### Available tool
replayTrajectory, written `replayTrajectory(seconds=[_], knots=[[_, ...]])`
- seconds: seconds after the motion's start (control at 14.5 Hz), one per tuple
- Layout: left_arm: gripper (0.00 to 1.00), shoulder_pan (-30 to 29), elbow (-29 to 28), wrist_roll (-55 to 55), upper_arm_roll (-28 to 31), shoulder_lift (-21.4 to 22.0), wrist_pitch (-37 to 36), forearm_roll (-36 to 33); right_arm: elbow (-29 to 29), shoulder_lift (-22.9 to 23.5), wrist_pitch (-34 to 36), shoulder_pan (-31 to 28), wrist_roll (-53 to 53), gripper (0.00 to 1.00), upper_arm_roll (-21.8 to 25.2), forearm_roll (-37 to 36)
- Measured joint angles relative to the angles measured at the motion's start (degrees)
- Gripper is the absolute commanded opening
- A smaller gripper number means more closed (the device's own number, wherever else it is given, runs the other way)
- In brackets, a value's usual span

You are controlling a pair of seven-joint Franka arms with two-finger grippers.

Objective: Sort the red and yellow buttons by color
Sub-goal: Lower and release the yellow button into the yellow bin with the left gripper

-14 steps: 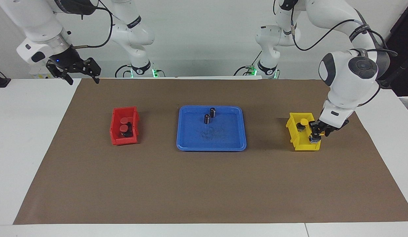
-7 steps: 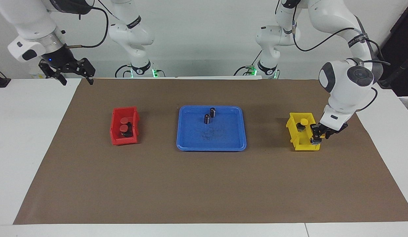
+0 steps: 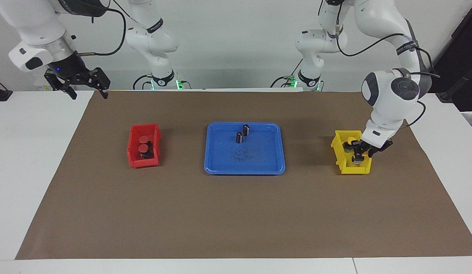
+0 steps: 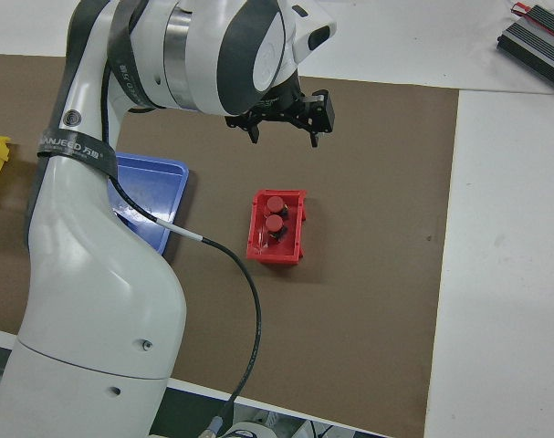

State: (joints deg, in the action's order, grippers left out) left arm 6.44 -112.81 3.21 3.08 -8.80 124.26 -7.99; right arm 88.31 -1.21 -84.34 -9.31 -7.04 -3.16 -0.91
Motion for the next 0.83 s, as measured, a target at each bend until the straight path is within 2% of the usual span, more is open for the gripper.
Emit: replayTrajectory(seconds=[0.21,0.28,0.35,0.41,0.62,0.76,0.83], knots=[[0.01,-0.1,-2.1,0.0,0.1,-0.1,2.6,0.0,0.0,0.1,0.0,0.0,0.1,1.0,0.0,0.0],[0.13,-0.1,-2.5,0.0,0.1,-0.2,3.1,0.0,0.0,0.1,0.0,0.0,0.1,1.0,0.0,0.0],[0.39,-0.1,-2.8,0.0,0.1,-0.4,3.6,0.0,0.0,0.1,0.0,0.0,0.1,1.0,-0.1,0.0],[0.43,-0.1,-3.1,0.0,0.1,-0.5,4.3,0.0,0.0,0.1,0.0,0.0,0.1,1.0,-0.2,0.0],[0.48,-0.1,-3.6,-0.1,0.1,-0.6,5.2,0.0,0.0,0.1,0.0,0.1,0.1,1.0,-0.3,0.0],[0.6,-0.1,-3.6,-0.1,0.1,-0.6,5.3,0.0,0.0,0.1,0.0,0.1,0.1,1.0,-0.3,0.0],[0.62,-0.1,-3.6,-0.1,0.1,-0.6,5.3,0.0,0.0,0.1,0.0,0.1,0.1,1.0,-0.3,0.0]])
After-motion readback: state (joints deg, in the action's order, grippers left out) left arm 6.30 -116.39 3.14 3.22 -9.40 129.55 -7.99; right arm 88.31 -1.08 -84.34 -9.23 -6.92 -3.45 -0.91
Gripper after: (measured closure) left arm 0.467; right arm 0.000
